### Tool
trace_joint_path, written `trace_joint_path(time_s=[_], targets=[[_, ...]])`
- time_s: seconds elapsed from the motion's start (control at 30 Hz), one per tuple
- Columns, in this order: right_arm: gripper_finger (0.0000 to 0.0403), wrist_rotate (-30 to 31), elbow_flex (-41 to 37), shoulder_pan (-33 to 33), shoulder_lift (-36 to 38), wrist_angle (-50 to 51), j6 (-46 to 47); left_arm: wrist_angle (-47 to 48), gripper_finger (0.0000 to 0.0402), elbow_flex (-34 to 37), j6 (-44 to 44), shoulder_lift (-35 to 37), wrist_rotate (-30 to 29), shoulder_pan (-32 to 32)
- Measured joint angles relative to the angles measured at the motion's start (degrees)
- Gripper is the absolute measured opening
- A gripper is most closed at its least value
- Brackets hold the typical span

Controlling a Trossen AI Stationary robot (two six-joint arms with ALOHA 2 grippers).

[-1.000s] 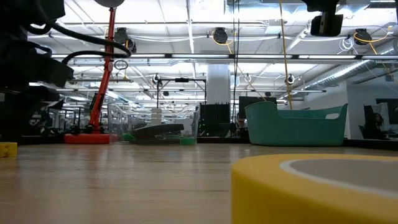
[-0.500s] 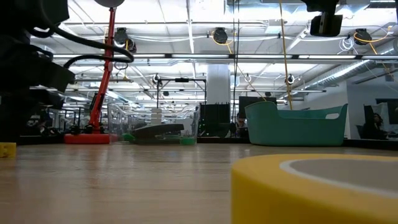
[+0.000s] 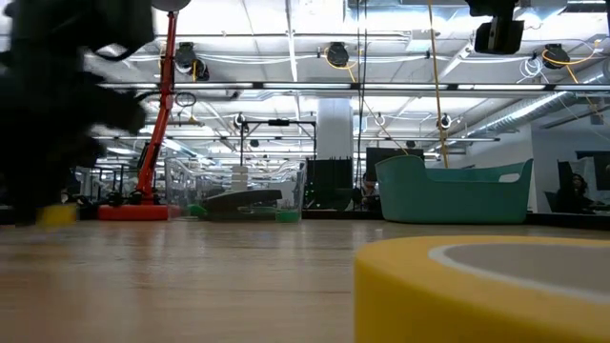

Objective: Pick and place Stapler, Stapler remover, tape
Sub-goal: Put the small yellow stapler into the transparent bin

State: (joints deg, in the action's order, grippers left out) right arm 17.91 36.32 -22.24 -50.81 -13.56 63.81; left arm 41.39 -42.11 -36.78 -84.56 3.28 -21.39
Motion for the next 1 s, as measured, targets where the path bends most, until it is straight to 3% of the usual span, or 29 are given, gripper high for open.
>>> trace_joint_path(time_s=[0.37,0.6,0.8,1.0], targets=[[0.0139,0.4,0.0,0.0,0.0,0.0,-0.2,-6.4,0.0053,-9.4,4.8,5.4,-6.3,13.8],[0.0139,1.6,0.0,0.0,0.0,0.0,-0.7,-10.2,0.0053,-15.6,13.0,5.0,-7.2,29.0],[0.0139,1.6,0.0,0.0,0.0,0.0,-1.3,-15.0,0.0053,-17.5,15.3,4.9,-3.1,42.7],[0.0139,1.9,0.0,0.0,0.0,0.0,-1.7,-17.6,0.0053,-17.5,16.0,-0.5,3.1,48.4]])
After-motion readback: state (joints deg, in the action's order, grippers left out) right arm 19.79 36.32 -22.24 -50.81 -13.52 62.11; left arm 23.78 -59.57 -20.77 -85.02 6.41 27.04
